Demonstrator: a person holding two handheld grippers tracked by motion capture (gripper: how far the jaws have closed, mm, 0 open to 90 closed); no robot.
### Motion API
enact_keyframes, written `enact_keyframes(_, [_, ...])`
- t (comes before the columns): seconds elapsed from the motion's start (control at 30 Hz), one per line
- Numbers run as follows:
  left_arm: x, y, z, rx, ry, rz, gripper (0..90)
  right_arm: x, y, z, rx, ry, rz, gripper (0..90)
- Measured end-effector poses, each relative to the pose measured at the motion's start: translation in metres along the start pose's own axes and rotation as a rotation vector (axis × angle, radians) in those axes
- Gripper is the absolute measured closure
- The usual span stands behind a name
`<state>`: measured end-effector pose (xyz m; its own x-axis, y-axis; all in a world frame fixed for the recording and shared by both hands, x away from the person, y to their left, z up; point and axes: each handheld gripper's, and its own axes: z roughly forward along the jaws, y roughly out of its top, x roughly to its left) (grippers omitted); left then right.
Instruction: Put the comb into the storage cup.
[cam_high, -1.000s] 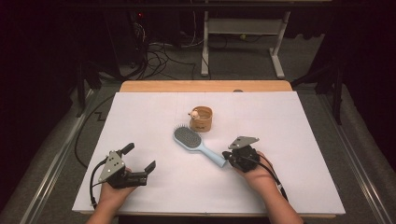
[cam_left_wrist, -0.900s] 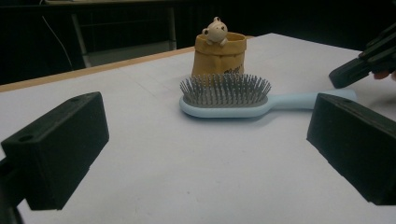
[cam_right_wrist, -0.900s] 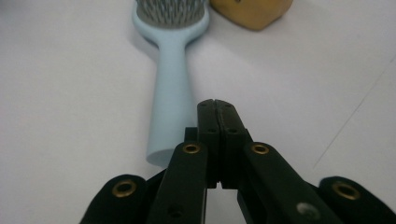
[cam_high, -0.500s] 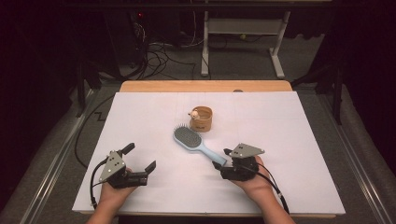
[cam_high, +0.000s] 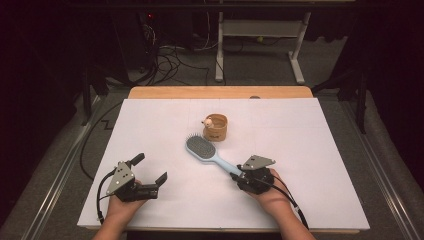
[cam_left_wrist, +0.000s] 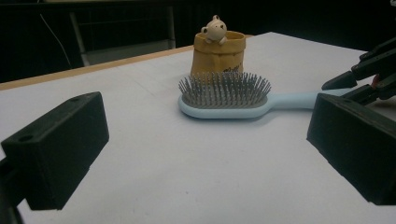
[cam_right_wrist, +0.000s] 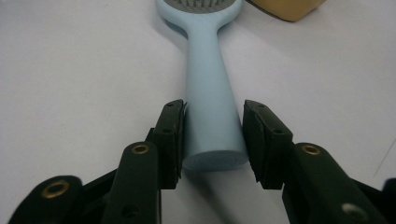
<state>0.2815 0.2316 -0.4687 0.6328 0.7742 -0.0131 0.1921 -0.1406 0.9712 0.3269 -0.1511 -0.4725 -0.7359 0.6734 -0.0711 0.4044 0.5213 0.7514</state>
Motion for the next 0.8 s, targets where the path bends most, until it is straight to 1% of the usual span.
enact_keyframes(0.07, [0.0, 0.0, 0.0, 0.001, 0.0, -0.001, 0.0, 0.002, 0.0, -0.002, 0.01, -0.008, -0.022, 61.9])
enact_keyframes(0.23, [0.0, 0.0, -0.001, 0.002, 0.003, 0.0, 0.0, 0.001, -0.008, -0.014, 0.027, -0.008, -0.032, 61.9])
enact_keyframes(0.4, [0.0, 0.0, -0.002, 0.002, 0.002, -0.002, 0.0, 0.0, -0.024, -0.034, 0.031, -0.011, -0.012, 61.9])
enact_keyframes(0.43, [0.0, 0.0, -0.002, 0.002, 0.002, -0.002, 0.0, -0.001, -0.027, -0.038, 0.032, -0.013, -0.017, 61.9])
enact_keyframes(0.47, [0.0, 0.0, -0.002, 0.003, 0.002, -0.001, 0.0, -0.001, -0.034, -0.047, 0.034, -0.017, -0.017, 61.9])
enact_keyframes(0.5, [0.0, 0.0, -0.002, 0.003, 0.003, -0.001, 0.0, -0.001, -0.034, -0.047, 0.034, -0.017, -0.017, 61.9])
enact_keyframes(0.53, [0.0, 0.0, -0.002, 0.004, 0.003, -0.002, 0.0, -0.001, -0.038, -0.052, 0.033, -0.018, -0.01, 61.9])
enact_keyframes(0.57, [0.0, 0.0, -0.002, 0.003, 0.002, -0.002, 0.0, -0.002, -0.046, -0.061, 0.035, -0.02, -0.004, 61.9])
enact_keyframes(0.6, [0.001, 0.0, -0.002, 0.003, 0.001, -0.006, 0.0, -0.002, -0.046, -0.061, 0.035, -0.02, -0.004, 61.9])
enact_keyframes(0.73, [0.002, 0.0, -0.001, 0.014, 0.001, -0.015, 0.0, -0.006, -0.061, -0.079, 0.042, -0.032, 0.008, 61.9])
enact_keyframes(0.77, [0.002, 0.0, -0.001, 0.015, 0.002, -0.014, 0.0, -0.008, -0.069, -0.087, 0.039, -0.04, 0.009, 61.9])
enact_keyframes(0.8, [0.002, 0.0, -0.001, 0.017, 0.001, -0.014, 0.0, -0.008, -0.069, -0.087, 0.039, -0.04, 0.009, 61.9])
